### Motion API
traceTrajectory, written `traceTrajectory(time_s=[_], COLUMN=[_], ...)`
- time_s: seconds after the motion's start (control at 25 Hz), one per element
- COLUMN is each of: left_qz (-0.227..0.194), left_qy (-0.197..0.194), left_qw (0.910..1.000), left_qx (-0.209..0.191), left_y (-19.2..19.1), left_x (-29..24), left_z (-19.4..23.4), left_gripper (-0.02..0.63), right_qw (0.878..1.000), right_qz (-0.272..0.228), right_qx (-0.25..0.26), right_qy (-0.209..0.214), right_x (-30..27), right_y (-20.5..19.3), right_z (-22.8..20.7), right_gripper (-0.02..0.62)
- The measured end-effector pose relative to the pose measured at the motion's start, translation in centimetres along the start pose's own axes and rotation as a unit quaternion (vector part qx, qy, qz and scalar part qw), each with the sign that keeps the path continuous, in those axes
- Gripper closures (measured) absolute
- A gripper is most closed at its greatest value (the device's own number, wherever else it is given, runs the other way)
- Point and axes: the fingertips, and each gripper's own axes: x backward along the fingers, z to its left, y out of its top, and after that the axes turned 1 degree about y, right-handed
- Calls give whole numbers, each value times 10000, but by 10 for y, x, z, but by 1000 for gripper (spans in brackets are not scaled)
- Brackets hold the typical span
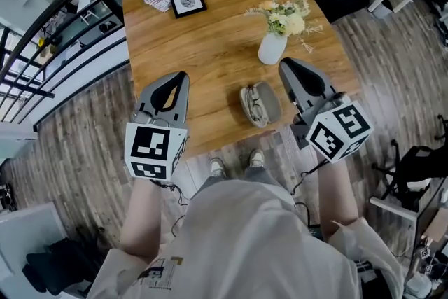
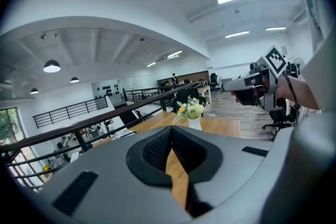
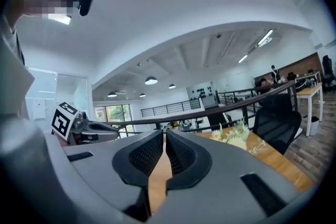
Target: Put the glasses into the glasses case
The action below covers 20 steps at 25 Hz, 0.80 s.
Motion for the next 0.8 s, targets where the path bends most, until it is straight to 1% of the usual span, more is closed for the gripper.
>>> traceTrajectory(time_s=[0.08,0.16,0.28,0.36,0.48,0.64,0.8], left_qz=[-247,-485,-753,-843,-1003,-1274,-1359], left_qy=[36,60,89,167,386,609,681], left_qw=[9996,9984,9960,9953,9937,9892,9868], left_qx=[-123,-270,-480,-448,-316,-386,-564], left_y=[22,42,65,76,88,95,95], left_x=[10,20,35,44,58,75,87], left_z=[2,3,3,3,4,5,1], left_gripper=[589,589,589,589,589,589,589], right_qw=[9993,9979,9958,9945,9930,9906,9905], right_qz=[-240,-456,-750,-881,-995,-1041,-1053], right_qx=[275,447,523,553,626,838,844], right_qy=[-69,-112,-106,-99,-125,-279,-281], right_x=[10,20,34,44,57,70,79], right_y=[24,43,67,77,86,88,88], right_z=[10,19,32,40,49,53,58], right_gripper=[555,558,561,561,563,568,568])
